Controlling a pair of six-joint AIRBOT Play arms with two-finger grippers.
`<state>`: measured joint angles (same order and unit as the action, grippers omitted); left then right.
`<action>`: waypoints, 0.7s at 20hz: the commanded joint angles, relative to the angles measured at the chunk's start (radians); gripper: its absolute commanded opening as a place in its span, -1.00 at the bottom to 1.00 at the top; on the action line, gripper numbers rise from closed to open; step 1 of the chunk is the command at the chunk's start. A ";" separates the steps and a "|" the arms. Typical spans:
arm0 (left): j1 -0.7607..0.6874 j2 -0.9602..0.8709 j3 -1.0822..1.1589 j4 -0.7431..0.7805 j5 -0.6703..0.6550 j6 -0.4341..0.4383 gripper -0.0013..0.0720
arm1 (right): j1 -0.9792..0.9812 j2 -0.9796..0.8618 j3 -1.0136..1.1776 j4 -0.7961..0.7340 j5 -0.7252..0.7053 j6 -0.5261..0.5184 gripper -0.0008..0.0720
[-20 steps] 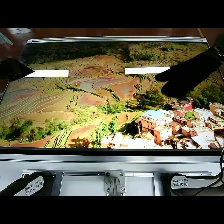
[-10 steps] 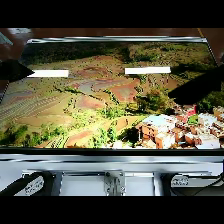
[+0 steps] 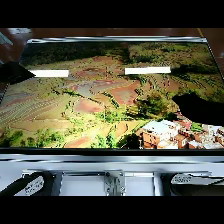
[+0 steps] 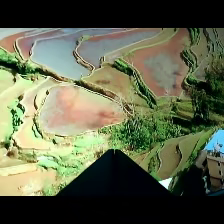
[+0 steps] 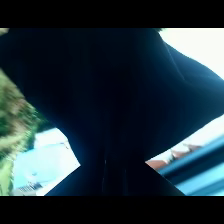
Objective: Fold the shirts.
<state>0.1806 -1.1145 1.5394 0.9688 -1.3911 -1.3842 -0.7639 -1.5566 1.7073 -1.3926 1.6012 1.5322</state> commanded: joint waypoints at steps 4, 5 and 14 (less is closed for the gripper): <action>0.000 0.000 0.000 0.000 -0.002 -0.001 -0.85 | -0.126 0.064 -0.244 -0.069 0.053 -0.011 -0.80; 0.000 0.000 0.000 0.000 -0.002 -0.001 -0.85 | -0.137 0.087 -0.306 -0.085 0.033 -0.011 -0.80; 0.000 0.000 0.000 0.000 -0.002 -0.001 -0.85 | -0.206 0.286 -0.842 -0.115 -0.223 0.084 -0.79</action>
<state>0.1806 -1.1145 1.5394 0.9684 -1.3933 -1.3853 -0.9577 -1.3239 1.0103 -1.4872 1.4696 1.5806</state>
